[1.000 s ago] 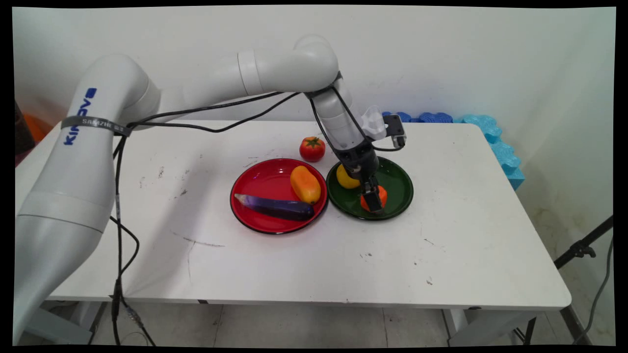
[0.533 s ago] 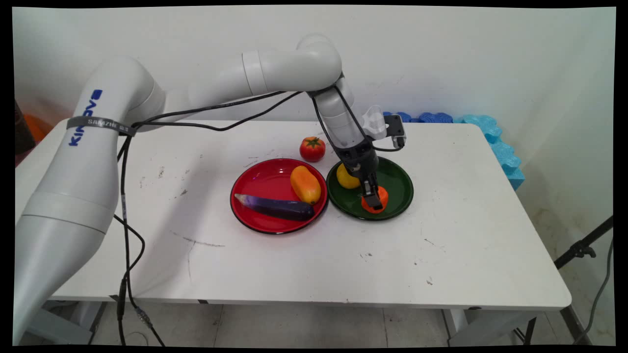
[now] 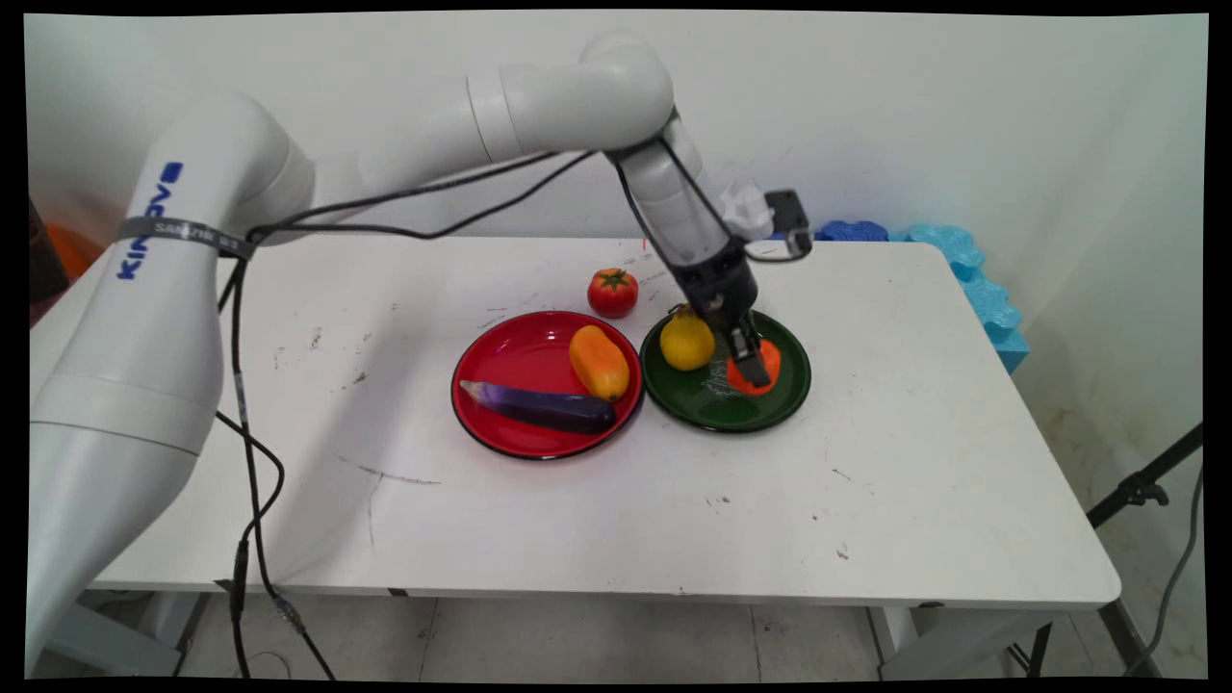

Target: Place the picked object on the table

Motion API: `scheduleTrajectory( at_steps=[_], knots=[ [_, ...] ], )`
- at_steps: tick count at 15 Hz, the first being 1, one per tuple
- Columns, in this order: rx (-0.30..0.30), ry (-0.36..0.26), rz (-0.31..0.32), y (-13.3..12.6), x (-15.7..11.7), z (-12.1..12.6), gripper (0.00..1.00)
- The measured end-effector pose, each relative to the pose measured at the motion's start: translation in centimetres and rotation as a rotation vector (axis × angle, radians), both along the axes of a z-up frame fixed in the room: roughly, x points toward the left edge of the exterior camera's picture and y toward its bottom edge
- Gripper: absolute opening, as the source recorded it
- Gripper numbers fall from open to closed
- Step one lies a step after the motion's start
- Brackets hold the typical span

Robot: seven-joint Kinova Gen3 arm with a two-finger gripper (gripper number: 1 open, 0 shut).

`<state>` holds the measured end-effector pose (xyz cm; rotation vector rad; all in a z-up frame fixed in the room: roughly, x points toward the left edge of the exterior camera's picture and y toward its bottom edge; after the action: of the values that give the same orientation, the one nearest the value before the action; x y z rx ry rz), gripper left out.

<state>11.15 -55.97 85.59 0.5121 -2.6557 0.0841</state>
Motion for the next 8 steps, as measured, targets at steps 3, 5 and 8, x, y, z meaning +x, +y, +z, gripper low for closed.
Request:
scheduleTrajectory(
  at_steps=[3, 5, 8],
  knots=[
    [-0.016, 0.026, 0.038, 0.7, 0.1, 2.9, 0.0],
    [-0.021, 0.042, 0.054, 1.6, 0.2, 4.7, 0.0],
    [-0.026, 0.06, 0.057, 3.6, 1.0, 7.4, 0.0]
  ],
)
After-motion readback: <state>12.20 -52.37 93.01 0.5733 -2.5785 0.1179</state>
